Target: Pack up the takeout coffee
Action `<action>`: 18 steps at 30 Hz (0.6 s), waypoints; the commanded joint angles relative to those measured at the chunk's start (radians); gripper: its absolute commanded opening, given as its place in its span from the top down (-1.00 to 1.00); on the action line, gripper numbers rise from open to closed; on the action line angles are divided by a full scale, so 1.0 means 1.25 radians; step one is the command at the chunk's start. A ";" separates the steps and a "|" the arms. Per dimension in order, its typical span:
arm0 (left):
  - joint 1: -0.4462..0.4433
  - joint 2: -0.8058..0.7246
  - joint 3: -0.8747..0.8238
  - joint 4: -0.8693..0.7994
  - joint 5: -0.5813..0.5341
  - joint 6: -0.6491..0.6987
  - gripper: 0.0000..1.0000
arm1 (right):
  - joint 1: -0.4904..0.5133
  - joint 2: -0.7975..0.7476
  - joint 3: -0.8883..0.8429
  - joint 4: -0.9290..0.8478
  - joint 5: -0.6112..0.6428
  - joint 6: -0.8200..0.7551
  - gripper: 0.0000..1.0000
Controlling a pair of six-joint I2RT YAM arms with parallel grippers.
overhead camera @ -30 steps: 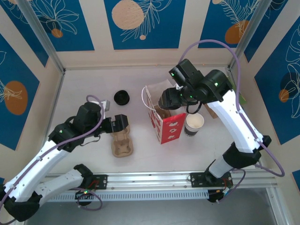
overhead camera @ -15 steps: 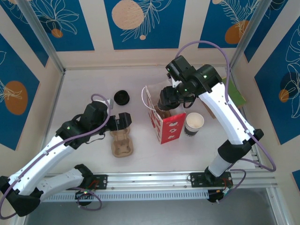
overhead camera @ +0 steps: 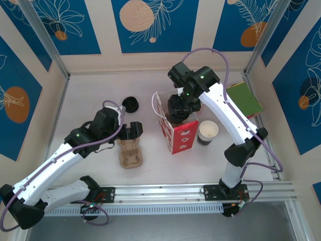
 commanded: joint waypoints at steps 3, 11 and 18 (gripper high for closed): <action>-0.006 -0.004 0.029 0.012 0.021 0.071 -1.00 | 0.009 0.023 0.002 -0.040 -0.005 0.041 -0.34; -0.006 -0.010 0.030 0.003 0.047 0.085 -1.00 | 0.019 0.071 0.044 -0.082 0.007 0.045 -0.34; -0.005 -0.015 0.032 0.000 0.020 0.089 -1.00 | 0.020 0.126 0.097 -0.115 0.008 0.028 -0.34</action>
